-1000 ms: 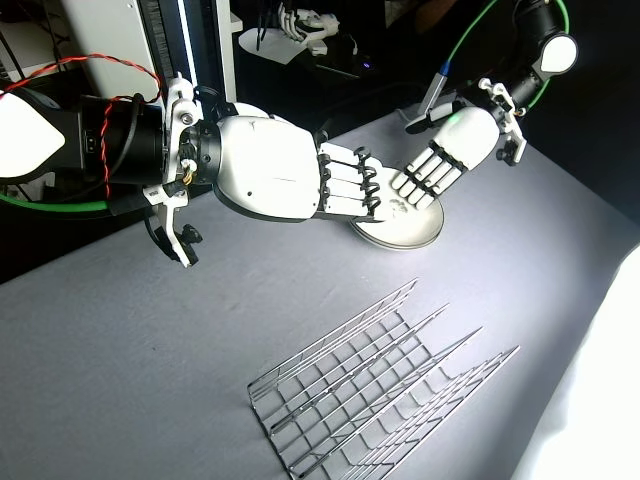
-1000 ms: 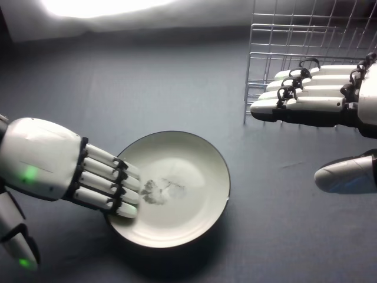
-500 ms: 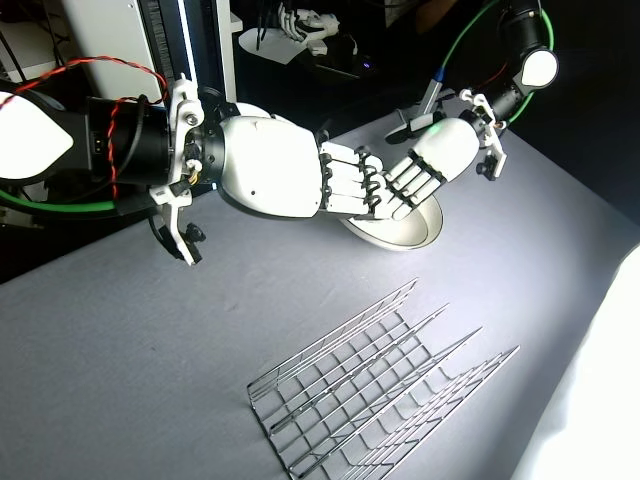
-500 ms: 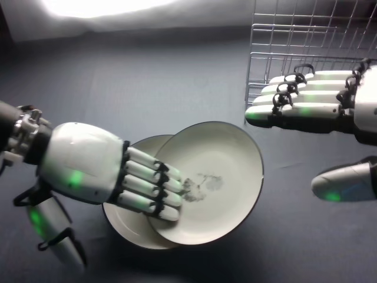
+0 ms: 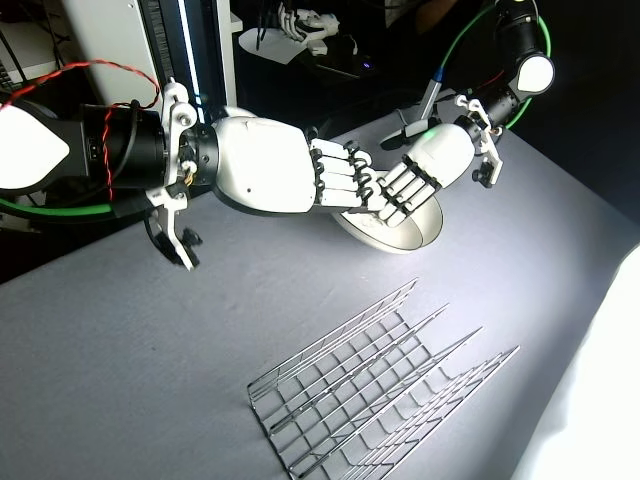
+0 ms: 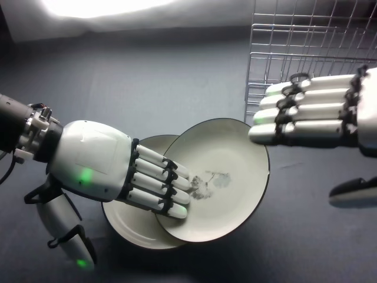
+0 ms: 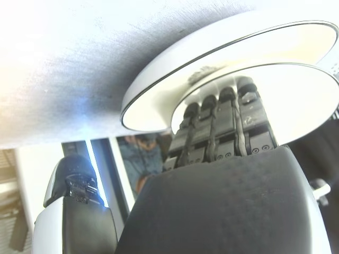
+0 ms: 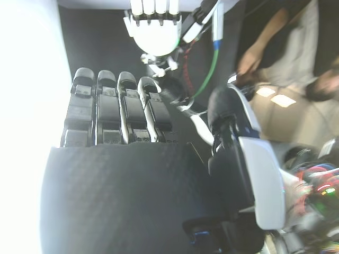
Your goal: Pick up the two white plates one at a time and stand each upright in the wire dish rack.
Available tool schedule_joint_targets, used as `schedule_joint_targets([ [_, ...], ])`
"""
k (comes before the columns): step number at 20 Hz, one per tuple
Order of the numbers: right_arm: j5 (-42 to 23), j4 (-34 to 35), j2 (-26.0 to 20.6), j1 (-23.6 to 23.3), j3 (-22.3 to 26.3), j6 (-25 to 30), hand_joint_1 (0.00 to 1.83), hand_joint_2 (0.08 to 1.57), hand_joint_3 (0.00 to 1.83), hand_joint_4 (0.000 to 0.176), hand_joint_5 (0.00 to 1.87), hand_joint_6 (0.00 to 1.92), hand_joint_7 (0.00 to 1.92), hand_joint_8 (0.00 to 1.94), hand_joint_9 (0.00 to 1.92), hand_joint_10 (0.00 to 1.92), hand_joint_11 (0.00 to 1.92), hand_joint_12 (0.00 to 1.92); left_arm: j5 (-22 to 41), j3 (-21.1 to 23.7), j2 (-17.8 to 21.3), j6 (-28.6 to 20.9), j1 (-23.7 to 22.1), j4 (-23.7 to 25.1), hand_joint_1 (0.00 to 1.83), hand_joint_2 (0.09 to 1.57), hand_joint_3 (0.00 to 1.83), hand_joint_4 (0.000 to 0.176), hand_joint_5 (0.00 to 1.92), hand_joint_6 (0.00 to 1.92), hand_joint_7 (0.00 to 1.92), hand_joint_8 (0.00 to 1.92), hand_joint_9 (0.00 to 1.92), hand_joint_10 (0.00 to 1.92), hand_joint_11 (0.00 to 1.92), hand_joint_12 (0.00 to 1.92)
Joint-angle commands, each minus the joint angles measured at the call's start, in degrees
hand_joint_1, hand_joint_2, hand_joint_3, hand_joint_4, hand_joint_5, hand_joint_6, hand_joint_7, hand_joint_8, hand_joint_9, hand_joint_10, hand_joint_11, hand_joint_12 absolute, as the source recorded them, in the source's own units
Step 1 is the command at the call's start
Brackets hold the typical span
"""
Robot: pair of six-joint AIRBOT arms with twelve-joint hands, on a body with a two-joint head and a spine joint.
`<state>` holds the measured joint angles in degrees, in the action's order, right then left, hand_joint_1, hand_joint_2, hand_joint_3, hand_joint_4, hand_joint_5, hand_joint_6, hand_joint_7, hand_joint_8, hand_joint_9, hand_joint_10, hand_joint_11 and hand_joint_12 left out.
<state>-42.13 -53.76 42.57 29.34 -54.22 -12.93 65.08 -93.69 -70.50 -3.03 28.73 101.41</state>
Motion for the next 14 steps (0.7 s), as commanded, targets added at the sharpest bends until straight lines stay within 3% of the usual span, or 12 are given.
schedule_joint_targets([
  [1,-5.4,-0.2,0.4,-1.2,-0.8,-0.6,0.69,1.24,0.0,0.0,0.0,0.0,0.0,0.0,0.0,0.0,0.0,0.0,-1.0,0.0,-1.0,-0.5,0.1,0.3,0.0,1.02,0.0,0.0,0.0,0.0,0.0,0.0,0.0,0.0,0.0,0.0],
  [4,-5.4,-8.4,2.5,-4.3,-3.8,-1.0,1.05,1.06,0.0,0.0,0.03,0.0,0.0,0.0,0.0,0.0,0.0,0.0,-1.0,-0.1,-1.3,-0.6,-0.1,0.3,0.0,1.0,0.0,0.0,0.0,0.0,0.0,0.0,0.0,0.0,0.0,0.0],
  [7,-5.1,-12.9,4.3,-6.4,-4.8,-1.0,1.22,0.95,0.0,0.0,0.0,0.0,0.0,0.0,0.0,0.0,0.0,0.0,-1.0,-0.2,-1.4,-0.6,-0.1,0.3,0.0,1.01,0.0,0.0,0.01,0.0,0.0,0.0,0.0,0.0,0.0,0.0],
  [8,-4.4,-12.9,4.9,-6.5,-4.8,-1.0,1.23,0.89,0.0,0.0,0.0,0.01,0.0,0.0,0.0,0.0,0.0,0.19,-1.0,-0.2,-1.4,-0.6,-0.1,0.3,0.0,1.01,0.0,0.0,0.01,0.0,0.0,0.0,0.0,0.0,0.0,0.0],
  [9,-3.9,-12.9,5.3,-6.5,-4.8,-1.0,1.28,0.91,0.0,0.0,0.0,0.0,0.0,0.0,0.0,0.0,0.0,0.31,-1.0,-0.2,-1.4,-0.6,-0.1,0.3,0.0,1.02,0.0,0.0,0.0,0.0,0.0,0.0,0.0,0.0,0.0,0.0],
  [10,-3.5,-12.9,5.9,-6.5,-4.8,-1.0,1.42,0.97,0.0,0.0,0.01,0.0,0.0,0.0,0.0,0.0,0.0,0.56,-1.0,-0.2,-1.3,-0.6,-0.1,0.3,0.0,1.01,0.0,0.0,0.0,0.0,0.0,0.0,0.0,0.0,0.0,0.0],
  [12,-2.5,-13.5,6.9,-6.3,-4.7,-0.6,1.56,1.0,0.0,0.0,0.01,0.0,0.0,0.0,0.01,0.0,0.0,0.7,-1.0,-0.3,-1.3,-0.6,-0.1,0.3,0.0,1.01,0.0,0.0,0.01,0.0,0.0,0.0,0.0,0.0,0.0,0.0],
  [14,-1.3,-14.0,7.9,-5.2,-4.8,-0.3,1.6,1.03,0.02,0.0,0.0,0.0,0.0,0.0,0.0,0.0,0.0,0.59,-1.0,-0.4,-1.4,-0.6,-0.1,0.3,0.0,1.02,0.0,0.0,0.02,0.01,0.0,0.0,0.0,0.0,0.0,0.0],
])
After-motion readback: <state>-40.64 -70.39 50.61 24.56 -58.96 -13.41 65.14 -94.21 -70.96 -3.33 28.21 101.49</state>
